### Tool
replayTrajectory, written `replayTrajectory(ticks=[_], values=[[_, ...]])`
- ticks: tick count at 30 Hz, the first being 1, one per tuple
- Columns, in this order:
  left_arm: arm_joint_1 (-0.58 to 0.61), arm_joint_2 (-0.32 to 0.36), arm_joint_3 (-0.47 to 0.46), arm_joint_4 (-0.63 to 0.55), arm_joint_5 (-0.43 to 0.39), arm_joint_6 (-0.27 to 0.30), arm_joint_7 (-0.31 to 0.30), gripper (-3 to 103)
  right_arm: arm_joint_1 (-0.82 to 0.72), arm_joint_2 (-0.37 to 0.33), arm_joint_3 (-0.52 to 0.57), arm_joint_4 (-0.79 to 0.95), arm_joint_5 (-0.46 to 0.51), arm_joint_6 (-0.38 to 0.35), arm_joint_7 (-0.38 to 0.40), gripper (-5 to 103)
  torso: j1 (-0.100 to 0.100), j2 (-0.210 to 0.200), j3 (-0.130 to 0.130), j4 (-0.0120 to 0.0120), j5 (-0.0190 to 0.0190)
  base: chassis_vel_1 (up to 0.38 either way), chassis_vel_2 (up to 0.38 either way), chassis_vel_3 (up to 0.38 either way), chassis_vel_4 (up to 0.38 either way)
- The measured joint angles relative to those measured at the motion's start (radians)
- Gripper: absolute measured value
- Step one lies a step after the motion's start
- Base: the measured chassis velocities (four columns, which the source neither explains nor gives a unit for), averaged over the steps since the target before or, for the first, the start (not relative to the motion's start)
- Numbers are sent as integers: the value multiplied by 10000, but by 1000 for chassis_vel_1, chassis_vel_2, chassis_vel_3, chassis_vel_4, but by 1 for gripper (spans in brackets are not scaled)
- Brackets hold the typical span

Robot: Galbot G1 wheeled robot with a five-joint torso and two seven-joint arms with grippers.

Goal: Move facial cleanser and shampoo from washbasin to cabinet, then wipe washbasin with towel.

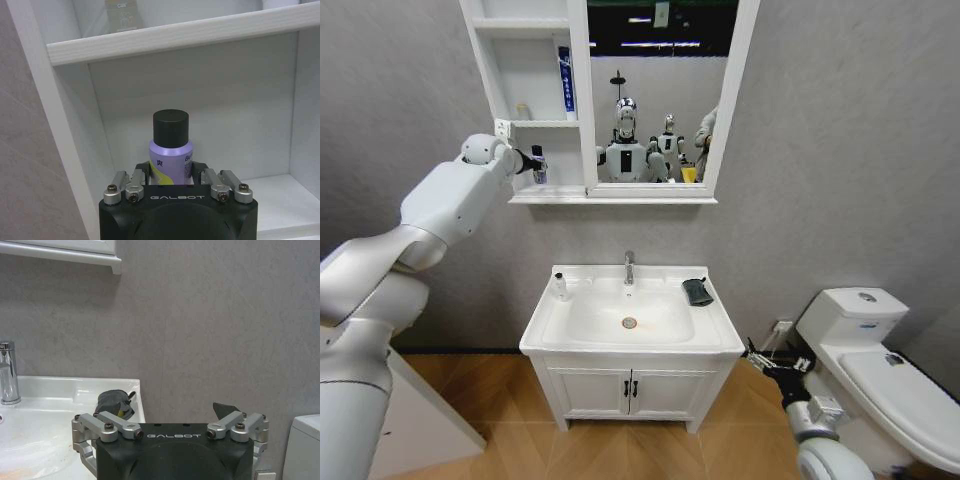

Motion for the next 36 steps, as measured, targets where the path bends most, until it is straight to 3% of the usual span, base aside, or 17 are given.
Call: replayTrajectory(ticks=[10, 29, 36], values=[[29, -240, -248, 552, 262, -52, -355, 43, 5, 14, -21, -120, -37, 125, -19, 100, 0, 1, -1, 0, 1, 0, 0, 0, 0], [123, -573, -534, 1272, 275, -137, -328, 42, -97, -61, 68, -136, -42, 198, -22, 100, -1, 2, -2, 0, 1, 0, 0, 0, 0], [280, -407, -568, 769, 0, 71, -423, 68, -82, -128, 93, -107, -13, 201, -26, 100, -1, 1, -1, 0, 0, 0, 0, 0, 0]])
